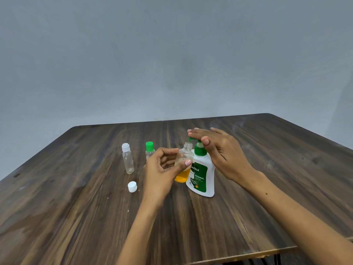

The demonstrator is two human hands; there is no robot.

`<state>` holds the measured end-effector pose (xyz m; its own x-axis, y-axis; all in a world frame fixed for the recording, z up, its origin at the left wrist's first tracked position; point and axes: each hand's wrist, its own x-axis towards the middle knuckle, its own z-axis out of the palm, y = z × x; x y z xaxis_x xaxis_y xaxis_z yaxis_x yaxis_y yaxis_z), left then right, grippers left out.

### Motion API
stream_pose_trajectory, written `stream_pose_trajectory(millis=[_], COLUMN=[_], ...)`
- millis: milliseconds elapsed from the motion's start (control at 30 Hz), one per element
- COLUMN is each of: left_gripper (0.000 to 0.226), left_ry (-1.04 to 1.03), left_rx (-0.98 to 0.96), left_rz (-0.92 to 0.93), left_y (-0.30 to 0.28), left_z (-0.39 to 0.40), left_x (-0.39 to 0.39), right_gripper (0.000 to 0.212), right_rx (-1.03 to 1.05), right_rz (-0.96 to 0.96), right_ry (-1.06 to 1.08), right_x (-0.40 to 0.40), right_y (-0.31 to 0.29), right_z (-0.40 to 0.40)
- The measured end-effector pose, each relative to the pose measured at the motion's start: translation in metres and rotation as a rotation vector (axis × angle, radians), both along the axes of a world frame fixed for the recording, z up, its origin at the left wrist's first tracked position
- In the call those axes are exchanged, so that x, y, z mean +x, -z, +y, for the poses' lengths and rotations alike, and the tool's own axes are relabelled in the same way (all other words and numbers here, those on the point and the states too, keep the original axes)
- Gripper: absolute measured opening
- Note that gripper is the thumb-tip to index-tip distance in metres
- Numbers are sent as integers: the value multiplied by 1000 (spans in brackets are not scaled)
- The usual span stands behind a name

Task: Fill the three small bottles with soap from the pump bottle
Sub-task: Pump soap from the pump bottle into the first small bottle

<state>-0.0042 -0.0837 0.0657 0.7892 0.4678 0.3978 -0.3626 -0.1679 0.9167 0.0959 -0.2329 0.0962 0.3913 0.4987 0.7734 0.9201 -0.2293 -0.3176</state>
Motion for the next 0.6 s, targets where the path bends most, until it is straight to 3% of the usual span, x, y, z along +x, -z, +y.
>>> stream_pose_trajectory(millis=[600], left_gripper=[34], left_ry=[-5], left_rx=[-32], left_rz=[-3], left_y=[1], left_z=[2], left_x=[2], right_gripper=[72], right_rx=[-131], right_rz=[-165], right_ry=[33], right_x=[2], right_y=[-1], right_z=[-4])
